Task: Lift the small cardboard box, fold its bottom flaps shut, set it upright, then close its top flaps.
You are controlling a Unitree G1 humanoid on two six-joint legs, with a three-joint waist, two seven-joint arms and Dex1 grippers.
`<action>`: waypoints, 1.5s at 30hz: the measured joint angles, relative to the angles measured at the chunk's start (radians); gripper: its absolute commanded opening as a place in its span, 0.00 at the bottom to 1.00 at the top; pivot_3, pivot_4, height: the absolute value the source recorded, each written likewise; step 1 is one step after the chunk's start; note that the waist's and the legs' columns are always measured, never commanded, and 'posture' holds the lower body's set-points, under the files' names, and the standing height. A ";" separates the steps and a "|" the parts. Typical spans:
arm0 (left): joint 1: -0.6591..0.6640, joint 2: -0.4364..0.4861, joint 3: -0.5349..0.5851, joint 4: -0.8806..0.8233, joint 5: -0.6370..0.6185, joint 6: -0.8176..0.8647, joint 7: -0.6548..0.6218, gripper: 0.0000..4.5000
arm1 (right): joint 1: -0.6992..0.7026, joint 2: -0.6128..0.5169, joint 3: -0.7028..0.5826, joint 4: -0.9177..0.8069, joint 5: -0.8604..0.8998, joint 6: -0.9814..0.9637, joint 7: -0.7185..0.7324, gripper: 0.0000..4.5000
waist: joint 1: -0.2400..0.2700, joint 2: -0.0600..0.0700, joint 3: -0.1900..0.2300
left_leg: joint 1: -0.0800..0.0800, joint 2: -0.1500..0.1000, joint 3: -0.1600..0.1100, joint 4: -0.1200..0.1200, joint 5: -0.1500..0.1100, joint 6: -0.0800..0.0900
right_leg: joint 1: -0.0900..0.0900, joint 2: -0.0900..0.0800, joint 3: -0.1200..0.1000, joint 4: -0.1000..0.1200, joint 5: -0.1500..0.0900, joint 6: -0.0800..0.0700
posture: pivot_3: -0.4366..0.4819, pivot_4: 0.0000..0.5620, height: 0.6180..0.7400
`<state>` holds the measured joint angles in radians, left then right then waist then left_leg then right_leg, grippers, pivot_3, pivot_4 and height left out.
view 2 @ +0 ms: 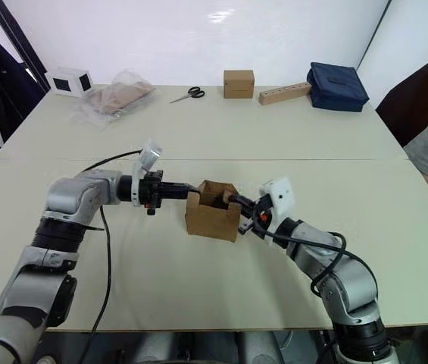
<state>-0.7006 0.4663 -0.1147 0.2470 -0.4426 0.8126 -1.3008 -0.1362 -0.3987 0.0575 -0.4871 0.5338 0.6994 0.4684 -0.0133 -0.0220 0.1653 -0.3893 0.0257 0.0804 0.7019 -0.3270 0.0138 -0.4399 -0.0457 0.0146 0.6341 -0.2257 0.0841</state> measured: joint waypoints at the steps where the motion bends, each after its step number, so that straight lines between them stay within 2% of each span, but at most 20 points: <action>1: 0.004 0.006 -0.014 -0.001 0.004 -0.005 0.000 0.00 | 0.000 -0.001 0.007 0.008 -0.006 -0.004 0.006 0.00 | 0.000 0.000 0.000 | 0.000 0.000 0.000 0.000 0.000 0.000 | 0.000 0.000 0.000 0.000 0.000 0.000 | 0.48 0.27 1.00; 6: 0.022 0.029 -0.050 -0.027 0.020 -0.043 -0.004 0.00 | 0.000 -0.012 0.030 0.051 -0.039 -0.046 0.038 0.00 | 0.000 0.000 0.000 | 0.004 0.000 0.000 0.000 0.000 0.000 | 0.004 0.000 0.000 0.000 0.000 -0.001 | 0.48 0.27 1.00; 10: 0.037 0.039 -0.067 -0.033 0.029 -0.078 -0.004 0.00 | 0.005 -0.017 0.044 0.072 -0.066 -0.075 0.050 0.00 | 0.000 0.000 -0.001 | 0.016 0.000 0.000 -0.002 0.000 0.000 | 0.017 -0.001 0.000 -0.003 -0.003 -0.004 | 0.48 0.27 1.00; 20: 0.038 0.046 -0.078 -0.030 0.038 -0.100 0.010 0.00 | 0.010 -0.003 0.041 0.077 -0.078 -0.080 0.045 0.00 | 0.001 -0.001 -0.009 | 0.016 0.000 0.000 -0.002 0.000 0.000 | 0.016 -0.001 0.000 -0.003 -0.003 -0.005 | 0.48 0.27 1.00; 27: 0.007 0.043 -0.039 -0.002 -0.002 -0.028 0.041 0.00 | -0.002 0.045 -0.061 0.068 -0.036 -0.079 -0.014 0.00 | 0.001 -0.001 -0.008 | 0.014 0.000 0.000 -0.002 0.000 0.000 | 0.014 -0.001 0.000 -0.003 -0.003 -0.004 | 0.48 0.27 1.00; 33: -0.069 0.049 0.040 0.057 -0.041 0.003 0.060 0.00 | -0.019 0.062 -0.155 -0.015 0.033 -0.078 -0.052 0.00 | 0.000 -0.001 -0.008 | 0.013 0.000 0.000 -0.004 0.000 0.000 | 0.012 -0.001 0.000 -0.003 -0.002 -0.004 | 0.48 0.27 1.00; 38: -0.155 0.058 0.059 0.198 -0.039 -0.022 0.040 0.00 | -0.022 0.033 -0.163 -0.114 0.102 -0.040 -0.048 0.00 | 0.000 -0.001 -0.007 | 0.013 0.000 0.000 -0.004 0.000 0.000 | 0.012 -0.001 0.000 -0.003 -0.003 -0.004 | 0.48 0.27 1.00; 42: -0.274 -0.015 0.063 0.451 0.036 -0.193 0.073 0.00 | -0.079 -0.064 -0.062 -0.158 0.098 0.017 0.012 0.00 | 0.003 -0.002 -0.007 | 0.013 -0.001 0.000 -0.003 0.000 0.000 | 0.013 -0.001 0.000 -0.004 -0.003 -0.005 | 0.48 0.27 1.00; 45: -0.308 -0.095 0.060 0.601 0.070 -0.265 0.080 0.00 | -0.089 -0.092 -0.004 -0.159 0.092 0.030 0.047 0.00 | 0.002 -0.002 -0.006 | 0.010 -0.001 0.000 -0.003 -0.001 0.001 | 0.011 -0.001 0.000 -0.005 -0.003 -0.004 | 0.48 0.27 1.00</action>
<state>-1.0083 0.3717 -0.0551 0.8477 -0.3729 0.5472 -1.2212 -0.2248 -0.4908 0.0533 -0.6459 0.6256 0.7290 0.5149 -0.0111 -0.0241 0.1588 -0.3791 0.0246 0.0809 0.6986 -0.3276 0.0145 -0.4287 -0.0471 0.0147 0.6286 -0.2284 0.0797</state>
